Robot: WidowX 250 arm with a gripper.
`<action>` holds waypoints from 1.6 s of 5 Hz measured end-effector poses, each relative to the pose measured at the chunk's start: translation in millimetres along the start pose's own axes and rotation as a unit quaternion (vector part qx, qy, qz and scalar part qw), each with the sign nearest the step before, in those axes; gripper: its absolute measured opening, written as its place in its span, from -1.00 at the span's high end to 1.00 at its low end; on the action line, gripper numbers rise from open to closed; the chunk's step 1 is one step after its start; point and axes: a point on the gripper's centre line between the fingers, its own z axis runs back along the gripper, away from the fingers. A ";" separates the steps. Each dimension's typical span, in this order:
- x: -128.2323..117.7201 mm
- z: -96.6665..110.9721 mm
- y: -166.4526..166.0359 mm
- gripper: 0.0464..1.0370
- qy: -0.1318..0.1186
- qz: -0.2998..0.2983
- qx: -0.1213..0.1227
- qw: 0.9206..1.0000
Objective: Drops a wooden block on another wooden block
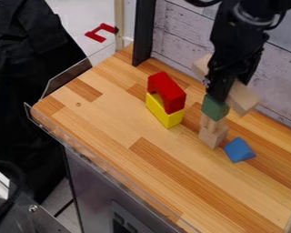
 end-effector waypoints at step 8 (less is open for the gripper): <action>4.0 -3.5 0.9 -0.94 0.022 0.010 -0.002 1.000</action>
